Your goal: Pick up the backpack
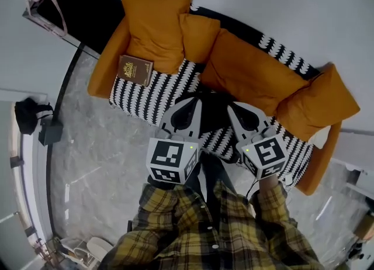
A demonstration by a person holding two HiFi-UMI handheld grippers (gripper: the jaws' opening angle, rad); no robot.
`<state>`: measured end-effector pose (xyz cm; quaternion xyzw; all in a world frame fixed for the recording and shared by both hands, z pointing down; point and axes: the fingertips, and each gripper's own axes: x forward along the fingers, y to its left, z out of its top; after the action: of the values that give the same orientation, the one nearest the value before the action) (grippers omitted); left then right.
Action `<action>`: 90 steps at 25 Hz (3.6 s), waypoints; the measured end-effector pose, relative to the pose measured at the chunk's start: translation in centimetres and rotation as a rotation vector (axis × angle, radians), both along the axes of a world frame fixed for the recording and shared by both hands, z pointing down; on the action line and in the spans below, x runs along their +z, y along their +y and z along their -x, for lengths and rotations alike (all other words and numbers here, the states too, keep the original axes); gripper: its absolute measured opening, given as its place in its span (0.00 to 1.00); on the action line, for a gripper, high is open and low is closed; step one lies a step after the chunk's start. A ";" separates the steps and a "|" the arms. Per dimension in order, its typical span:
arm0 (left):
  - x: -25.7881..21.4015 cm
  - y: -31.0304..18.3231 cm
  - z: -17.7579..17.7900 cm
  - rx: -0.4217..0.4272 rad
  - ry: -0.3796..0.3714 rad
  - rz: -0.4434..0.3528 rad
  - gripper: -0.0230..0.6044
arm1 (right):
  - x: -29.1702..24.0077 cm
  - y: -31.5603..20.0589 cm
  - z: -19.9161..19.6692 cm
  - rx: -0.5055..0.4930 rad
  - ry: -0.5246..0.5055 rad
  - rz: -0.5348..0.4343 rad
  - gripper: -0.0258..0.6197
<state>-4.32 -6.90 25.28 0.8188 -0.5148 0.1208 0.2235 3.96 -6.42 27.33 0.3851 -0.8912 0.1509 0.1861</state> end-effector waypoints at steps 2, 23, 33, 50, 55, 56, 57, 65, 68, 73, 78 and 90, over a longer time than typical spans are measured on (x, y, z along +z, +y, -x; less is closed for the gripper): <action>1.6 -0.3 0.0 -0.004 0.000 0.012 0.07 | 1.3 -0.4 -0.2 -0.001 0.004 0.010 0.07; 17.2 1.0 1.6 0.001 -0.015 0.173 0.07 | 15.9 -0.3 -1.2 -0.033 0.125 0.125 0.07; 24.6 2.5 2.0 0.001 -0.056 0.248 0.07 | 23.3 0.7 -1.8 -0.049 0.187 0.181 0.07; 33.6 4.1 2.1 -0.063 -0.127 0.358 0.07 | 32.4 1.5 -5.4 -0.003 0.366 0.251 0.07; 34.1 4.0 2.6 -0.096 -0.136 0.366 0.07 | 32.8 1.7 -5.5 -0.023 0.378 0.269 0.07; 34.2 4.0 2.7 -0.105 -0.137 0.364 0.07 | 32.9 1.7 -5.5 -0.028 0.379 0.272 0.07; 34.2 3.9 2.8 -0.112 -0.138 0.362 0.07 | 33.0 1.7 -5.4 -0.033 0.379 0.273 0.07; 33.9 4.2 4.0 -0.159 -0.173 0.325 0.32 | 31.3 1.0 -4.9 -0.025 0.327 0.223 0.31; 33.9 4.2 4.8 -0.174 -0.204 0.314 0.39 | 31.3 0.6 -5.4 -0.003 0.336 0.210 0.38; 34.3 4.0 6.5 -0.212 -0.244 0.332 0.47 | 32.1 0.4 -6.2 0.013 0.335 0.247 0.49; 35.7 4.2 7.0 -0.211 -0.241 0.387 0.50 | 31.8 0.0 -6.6 0.024 0.344 0.229 0.52; 39.6 4.7 6.4 -0.155 -0.204 0.486 0.55 | 35.8 -0.2 -8.1 0.068 0.327 0.360 0.54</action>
<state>-10.76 -2.18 64.86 0.6829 -0.5516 0.3051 0.3692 12.01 -6.63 63.11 0.3949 -0.7944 0.2490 0.3884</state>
